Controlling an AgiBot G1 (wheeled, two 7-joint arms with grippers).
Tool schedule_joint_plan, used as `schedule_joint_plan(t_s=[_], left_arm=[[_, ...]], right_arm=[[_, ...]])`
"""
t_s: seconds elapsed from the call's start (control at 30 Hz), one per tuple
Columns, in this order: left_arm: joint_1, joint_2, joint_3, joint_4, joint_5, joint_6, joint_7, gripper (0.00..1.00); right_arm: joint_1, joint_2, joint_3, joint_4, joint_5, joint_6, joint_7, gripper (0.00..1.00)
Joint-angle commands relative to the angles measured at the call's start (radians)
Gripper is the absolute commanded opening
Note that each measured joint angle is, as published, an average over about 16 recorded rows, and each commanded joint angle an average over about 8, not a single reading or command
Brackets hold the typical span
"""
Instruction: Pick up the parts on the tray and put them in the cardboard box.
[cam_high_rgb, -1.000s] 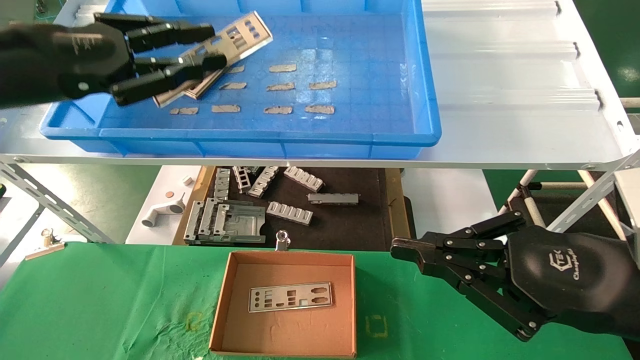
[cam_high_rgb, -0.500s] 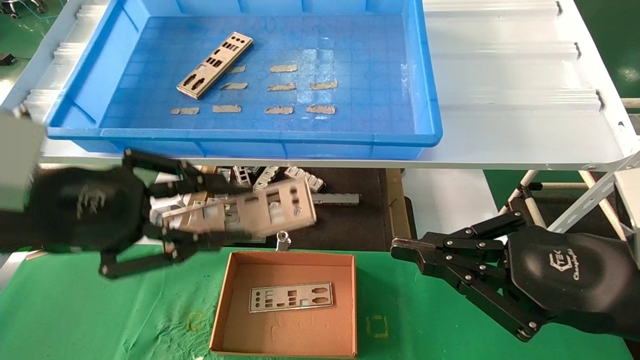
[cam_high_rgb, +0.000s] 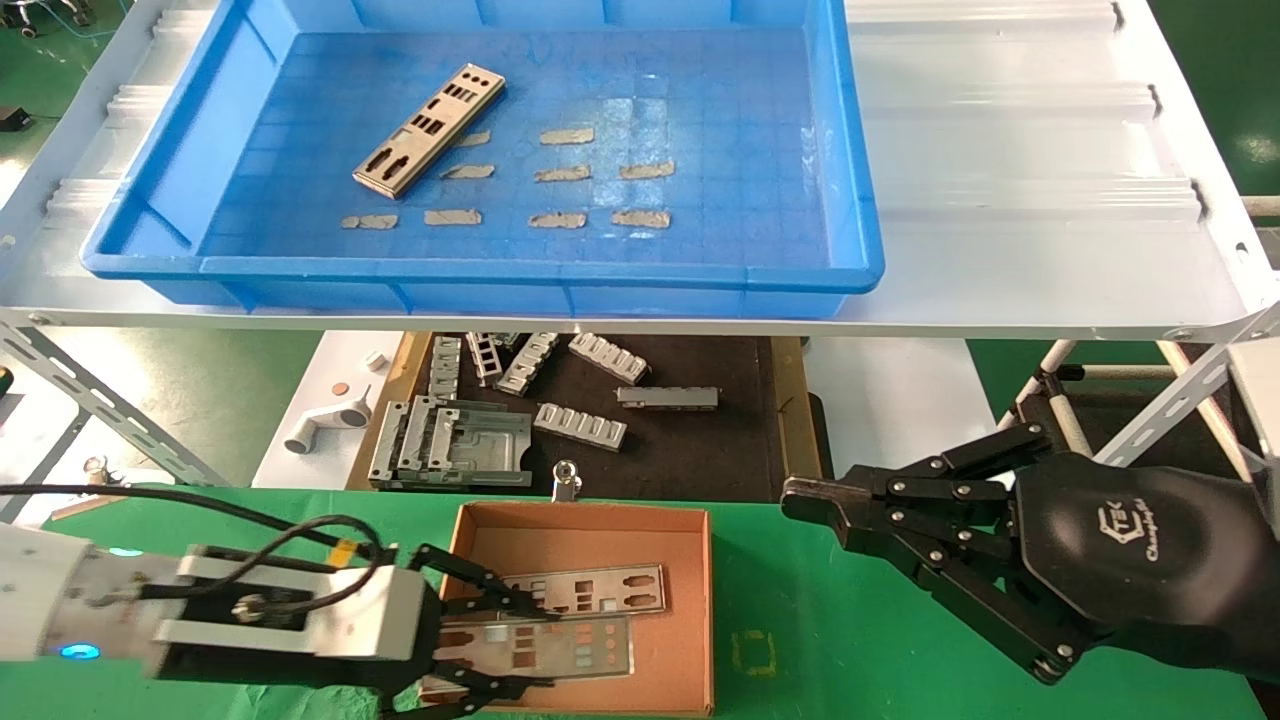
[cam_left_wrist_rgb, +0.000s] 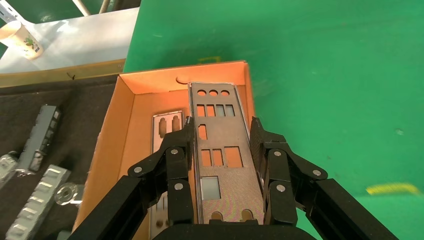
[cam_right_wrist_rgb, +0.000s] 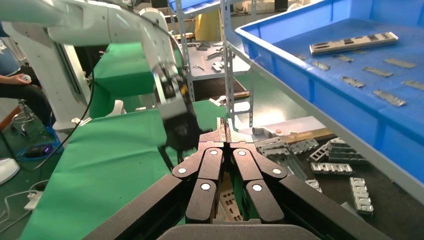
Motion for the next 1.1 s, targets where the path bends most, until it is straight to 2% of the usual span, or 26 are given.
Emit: schedule_joint_plan(t_s=[0.03, 0.43, 0.73, 0.8, 1.0, 1.03, 1.1], left_arm=[[0.017, 0.03, 0.013, 0.02, 0.027, -0.029, 0.024, 0.0], [-0.01, 0.193, 0.033, 0.264, 0.084, -0.098, 0.143, 0.0], [-0.036, 0.267, 0.037, 0.418, 0.092, -0.097, 0.208, 0.02], [-0.041, 0.276, 0.037, 0.443, 0.091, -0.093, 0.219, 0.17], [-0.056, 0.295, 0.037, 0.503, 0.092, -0.077, 0.248, 0.89], [-0.058, 0.298, 0.038, 0.512, 0.092, -0.074, 0.252, 0.97], [-0.064, 0.302, 0.038, 0.529, 0.092, -0.068, 0.259, 1.0]], right_arm=[[0.0, 0.0, 0.0, 0.0, 0.0, 0.0, 0.0, 0.0], [0.0, 0.0, 0.0, 0.0, 0.0, 0.0, 0.0, 0.0], [0.0, 0.0, 0.0, 0.0, 0.0, 0.0, 0.0, 0.0], [0.0, 0.0, 0.0, 0.0, 0.0, 0.0, 0.0, 0.0], [0.0, 0.0, 0.0, 0.0, 0.0, 0.0, 0.0, 0.0], [0.0, 0.0, 0.0, 0.0, 0.0, 0.0, 0.0, 0.0], [0.0, 0.0, 0.0, 0.0, 0.0, 0.0, 0.0, 0.0]])
